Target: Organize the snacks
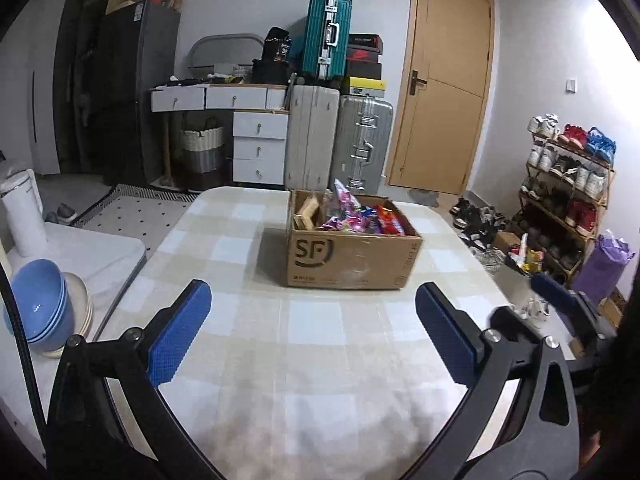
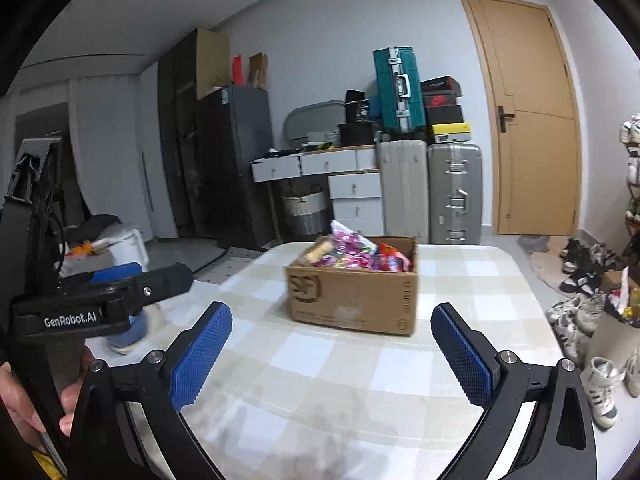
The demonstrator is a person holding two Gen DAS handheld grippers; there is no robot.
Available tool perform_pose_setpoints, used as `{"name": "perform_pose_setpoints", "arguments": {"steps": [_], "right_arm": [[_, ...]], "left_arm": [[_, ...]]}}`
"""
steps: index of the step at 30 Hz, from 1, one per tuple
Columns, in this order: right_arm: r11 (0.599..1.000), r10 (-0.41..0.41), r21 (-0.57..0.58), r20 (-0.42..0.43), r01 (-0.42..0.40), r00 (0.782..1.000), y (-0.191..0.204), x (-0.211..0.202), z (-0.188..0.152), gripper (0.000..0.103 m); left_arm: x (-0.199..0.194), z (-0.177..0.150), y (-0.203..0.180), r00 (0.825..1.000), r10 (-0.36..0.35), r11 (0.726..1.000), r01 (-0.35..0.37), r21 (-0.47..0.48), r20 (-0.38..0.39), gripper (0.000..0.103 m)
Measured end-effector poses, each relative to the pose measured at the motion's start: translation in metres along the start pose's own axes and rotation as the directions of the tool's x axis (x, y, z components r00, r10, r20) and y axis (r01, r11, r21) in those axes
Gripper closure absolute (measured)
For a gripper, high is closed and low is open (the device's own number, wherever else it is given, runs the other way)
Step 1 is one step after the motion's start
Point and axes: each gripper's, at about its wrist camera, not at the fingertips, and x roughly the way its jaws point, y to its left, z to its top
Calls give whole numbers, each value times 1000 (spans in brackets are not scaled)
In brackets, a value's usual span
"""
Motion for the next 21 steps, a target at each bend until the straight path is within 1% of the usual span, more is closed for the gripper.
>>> {"name": "perform_pose_setpoints", "arguments": {"steps": [2,4,5,6,8,12,13,14,19,21], "right_arm": [[1000,-7,21,0,7,1000,-9,5,-6,1],[999,-8,47,-17,9,1000,-17,10,-10,1],[999,-8,53,-27,10,1000,-19,12,-10,1],[998,-13,57,-36,15,999,-21,12,-11,1],[999,-18,46,-27,20,999,-23,7,-12,1],[999,-32,33,-6,32,999,-23,-1,-11,1],[999,-30,36,-1,30,1000,-23,-3,-10,1],[999,-23,42,1,23,1000,-24,-4,-10,1],[998,-14,55,6,13,1000,-22,-11,-12,1],[998,-14,54,9,13,1000,-21,-14,-12,1]], "left_arm": [[17,-4,0,1000,5,1000,-5,16,0,1],[37,0,1,999,32,999,-31,43,-21,1],[41,0,2,999,35,999,-34,43,-27,1],[43,-1,3,1000,16,999,-15,36,-23,1],[51,7,5,1000,18,999,-18,30,-15,1],[49,8,1,999,37,998,-38,58,28,1],[46,14,1,999,41,997,-43,63,34,1],[44,14,0,998,46,997,-49,67,39,1],[42,10,-3,1000,27,997,-27,67,10,1],[39,9,0,999,26,998,-28,56,24,1]]}}
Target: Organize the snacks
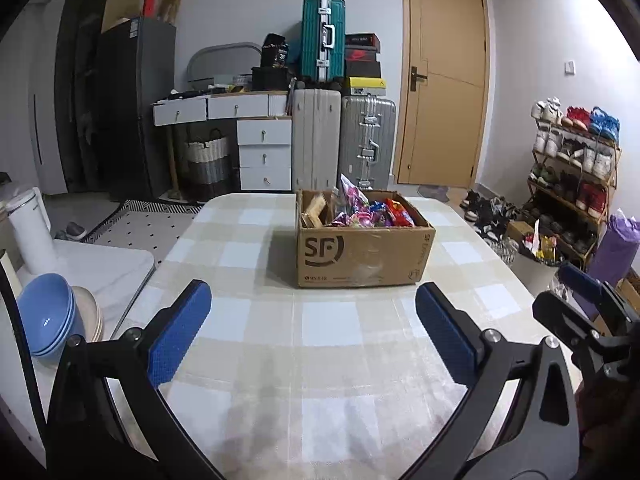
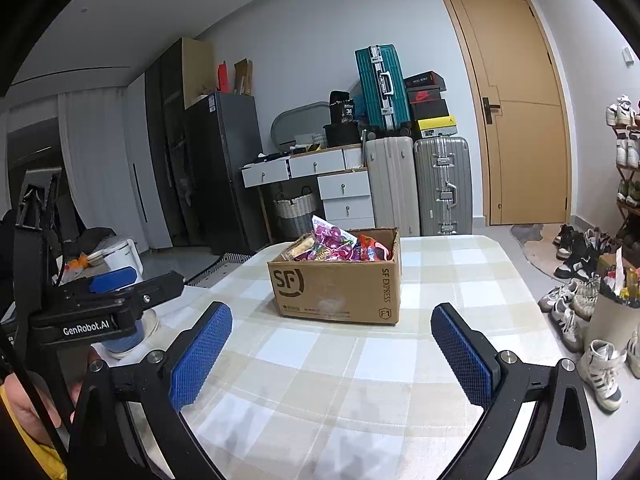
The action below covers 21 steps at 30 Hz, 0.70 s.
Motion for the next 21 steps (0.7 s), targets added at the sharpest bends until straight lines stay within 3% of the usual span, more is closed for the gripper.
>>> {"name": "perform_pose_setpoints", "arguments": {"steps": [21], "right_arm": [[1000,17,-25,0,-17,1000,11,-7,-1,1]], "left_arm": [[13,-10,16,998,-12,998,9,-56,-54,1]]}}
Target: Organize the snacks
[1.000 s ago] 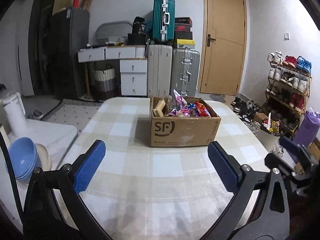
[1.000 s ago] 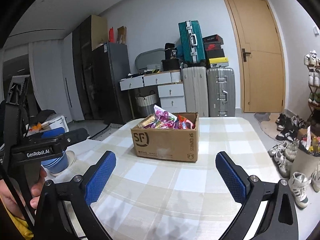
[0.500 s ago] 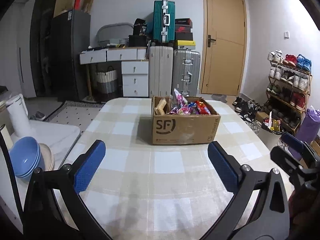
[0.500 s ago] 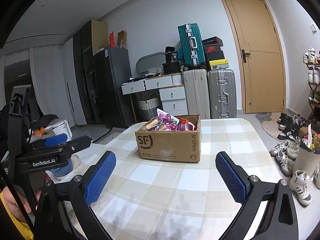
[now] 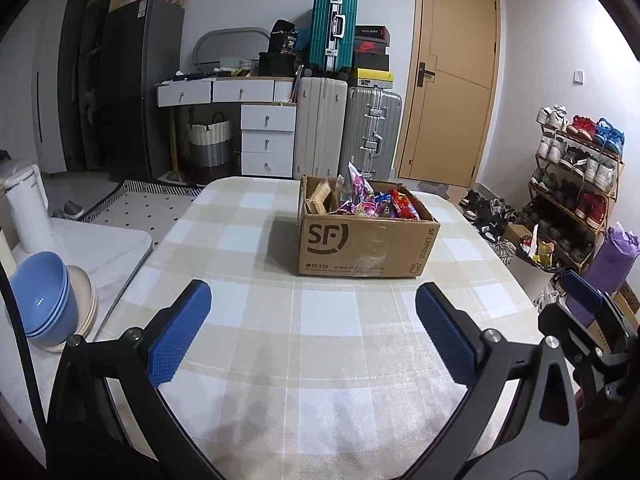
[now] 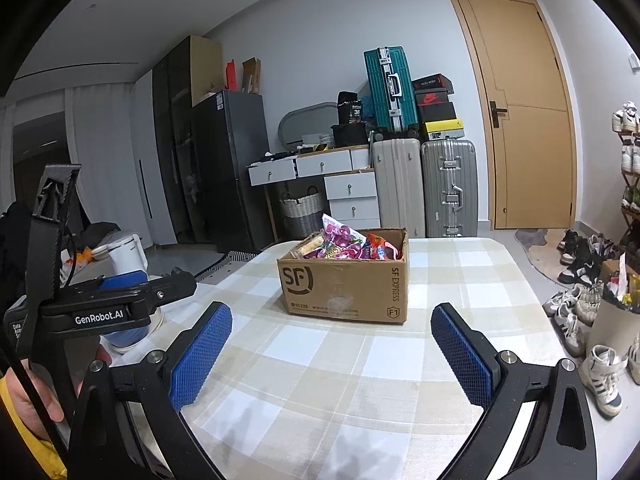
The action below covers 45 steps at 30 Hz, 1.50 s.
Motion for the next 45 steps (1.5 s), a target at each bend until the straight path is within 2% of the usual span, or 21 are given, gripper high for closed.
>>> {"name": "perform_pose_setpoints", "arguments": {"steps": [31,45], "right_arm": [[1000,-1,20,-17,1,1000,-3,3,-4,1],[1000,-1,17,-22,2,1000,-5,5,-6,1]], "left_arm": [[-1,-1,-5,999,19,1000,-20,20,29,1],[-5,-1,-9,999,23,997,-26,66,46,1]]}}
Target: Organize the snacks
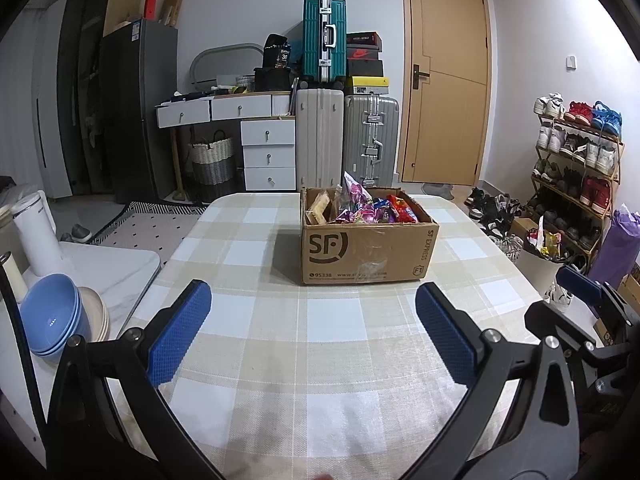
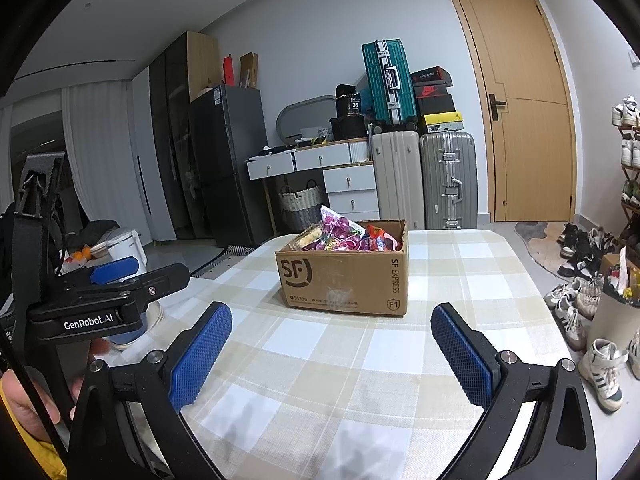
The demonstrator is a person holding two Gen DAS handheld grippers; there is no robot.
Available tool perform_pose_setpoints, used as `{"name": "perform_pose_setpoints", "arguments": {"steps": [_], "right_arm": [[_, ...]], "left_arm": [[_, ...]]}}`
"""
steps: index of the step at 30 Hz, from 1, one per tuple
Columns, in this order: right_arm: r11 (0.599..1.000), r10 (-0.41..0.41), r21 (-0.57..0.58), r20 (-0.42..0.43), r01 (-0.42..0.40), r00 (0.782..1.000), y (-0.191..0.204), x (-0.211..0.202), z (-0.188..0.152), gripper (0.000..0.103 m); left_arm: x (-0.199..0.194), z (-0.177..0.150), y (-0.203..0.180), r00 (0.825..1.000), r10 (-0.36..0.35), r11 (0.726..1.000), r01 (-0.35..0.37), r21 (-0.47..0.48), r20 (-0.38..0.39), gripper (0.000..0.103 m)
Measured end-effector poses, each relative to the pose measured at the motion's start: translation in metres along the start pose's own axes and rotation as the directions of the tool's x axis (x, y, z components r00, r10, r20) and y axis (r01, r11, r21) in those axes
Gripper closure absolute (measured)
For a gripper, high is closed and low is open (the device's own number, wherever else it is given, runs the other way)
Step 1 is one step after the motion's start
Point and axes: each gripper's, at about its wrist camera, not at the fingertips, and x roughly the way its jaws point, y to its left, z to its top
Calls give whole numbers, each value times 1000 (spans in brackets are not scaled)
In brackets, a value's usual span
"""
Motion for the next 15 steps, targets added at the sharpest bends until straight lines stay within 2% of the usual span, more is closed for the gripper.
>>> {"name": "perform_pose_setpoints", "arguments": {"steps": [7,15], "right_arm": [[1000,-1,0,-1,1,1000,0,0,-1,1],[1000,-2,-1,-2,2,1000,0,0,-1,1]], "left_arm": [[0,-1,-2,1000,7,1000,-7,7,1,1],[-9,-1,4,997,-22,1000,23,-12,72,1]]}}
